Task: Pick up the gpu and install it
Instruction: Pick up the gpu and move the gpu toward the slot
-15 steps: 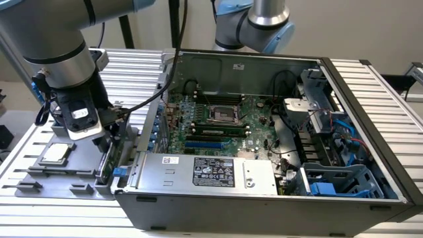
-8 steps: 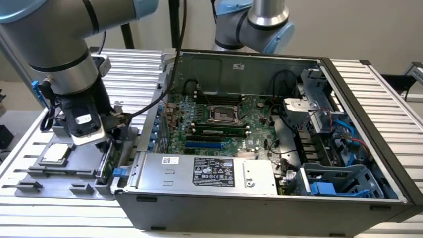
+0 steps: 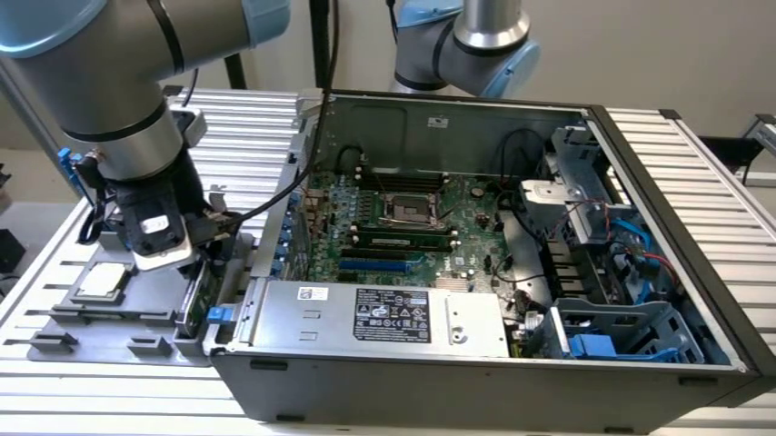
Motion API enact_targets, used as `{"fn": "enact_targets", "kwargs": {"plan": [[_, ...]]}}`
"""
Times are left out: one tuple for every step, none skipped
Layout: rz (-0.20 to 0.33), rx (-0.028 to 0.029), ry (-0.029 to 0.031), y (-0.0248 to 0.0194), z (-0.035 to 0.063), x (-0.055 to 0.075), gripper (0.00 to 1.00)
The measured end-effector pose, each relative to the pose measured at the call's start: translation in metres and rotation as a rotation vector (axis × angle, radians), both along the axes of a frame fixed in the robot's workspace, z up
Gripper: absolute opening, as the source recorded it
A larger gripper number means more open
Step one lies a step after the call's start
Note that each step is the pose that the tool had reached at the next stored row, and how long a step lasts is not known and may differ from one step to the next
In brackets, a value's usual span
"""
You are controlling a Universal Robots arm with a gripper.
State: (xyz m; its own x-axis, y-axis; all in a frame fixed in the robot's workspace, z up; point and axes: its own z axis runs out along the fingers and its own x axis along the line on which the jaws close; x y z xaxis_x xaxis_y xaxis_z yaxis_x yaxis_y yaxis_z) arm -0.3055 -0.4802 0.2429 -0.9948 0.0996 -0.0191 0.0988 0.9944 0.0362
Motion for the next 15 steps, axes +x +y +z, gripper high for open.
{"fn": "enact_targets", "kwargs": {"plan": [[0.0, 0.0001, 0.0, 0.0, -0.0002, -0.0005, 0.48], [0.0, 0.0, 0.0, 0.0, -0.0002, -0.0005, 0.48], [0.0, 0.0, 0.0, 0.0, -0.0002, -0.0005, 0.48], [0.0, 0.0, 0.0, 0.0, -0.0002, -0.0005, 0.48], [0.0, 0.0002, 0.0001, 0.0001, -0.0002, -0.0005, 0.48], [0.0, 0.0008, 0.0, 0.0001, -0.0002, -0.0006, 0.48], [0.0, 0.0016, 0.0, 0.0, -0.0002, -0.0006, 0.48], [0.0, 0.0031, -0.0002, 0.0, -0.0002, -0.0007, 0.48], [0.0, 0.0049, -0.0004, -0.0002, -0.0003, -0.0006, 0.48], [0.0, 0.0065, -0.0006, -0.0004, -0.0005, -0.0006, 0.48], [0.0, 0.0077, -0.0005, -0.0005, -0.0005, -0.0007, 0.48], [0.0, 0.0085, -0.0008, -0.0008, -0.0009, -0.0006, 0.48], [0.0, 0.0089, -0.0009, -0.001, -0.0012, -0.0005, 0.48], [0.0, 0.009, -0.0008, -0.0013, -0.0015, -0.0006, 0.48], [-0.001, 0.0091, -0.0008, -0.0015, -0.002, -0.0006, 0.48]]}}
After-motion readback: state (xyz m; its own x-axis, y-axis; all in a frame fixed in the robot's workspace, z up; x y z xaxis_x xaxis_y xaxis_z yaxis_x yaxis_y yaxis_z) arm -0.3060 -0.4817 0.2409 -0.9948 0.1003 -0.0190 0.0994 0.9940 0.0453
